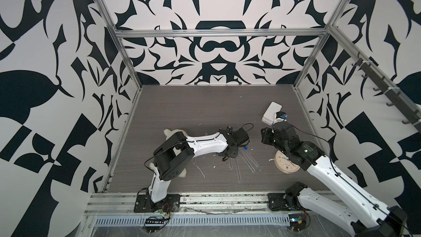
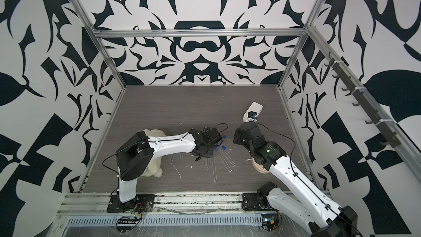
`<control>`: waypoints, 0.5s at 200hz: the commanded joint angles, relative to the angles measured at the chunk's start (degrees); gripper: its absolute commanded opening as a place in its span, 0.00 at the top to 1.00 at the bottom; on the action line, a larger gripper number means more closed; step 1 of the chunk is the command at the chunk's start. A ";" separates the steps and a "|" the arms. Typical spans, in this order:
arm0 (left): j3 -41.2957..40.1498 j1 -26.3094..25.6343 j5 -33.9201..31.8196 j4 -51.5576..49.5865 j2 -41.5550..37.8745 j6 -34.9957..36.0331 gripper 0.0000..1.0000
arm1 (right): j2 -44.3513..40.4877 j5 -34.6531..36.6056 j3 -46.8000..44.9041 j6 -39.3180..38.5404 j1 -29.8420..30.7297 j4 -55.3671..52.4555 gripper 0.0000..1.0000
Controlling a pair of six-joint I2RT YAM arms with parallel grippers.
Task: Remove stoppers from test tubes
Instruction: Pick up the test tube at the center of the board.
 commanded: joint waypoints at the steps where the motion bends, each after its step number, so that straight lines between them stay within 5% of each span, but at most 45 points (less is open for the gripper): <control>1: 1.33 -0.12 0.26 -2.58 1.44 0.28 0.58 | -0.21 0.71 -0.08 0.47 0.15 1.03 0.72; 61: -2.73 0.25 -0.46 -5.05 -0.97 0.80 0.78 | 0.79 -0.99 -0.92 0.91 0.22 2.56 0.74; 100: -7.55 0.44 -0.68 -5.74 -5.18 1.08 0.83 | 1.85 -2.45 -0.90 0.99 0.13 3.69 0.76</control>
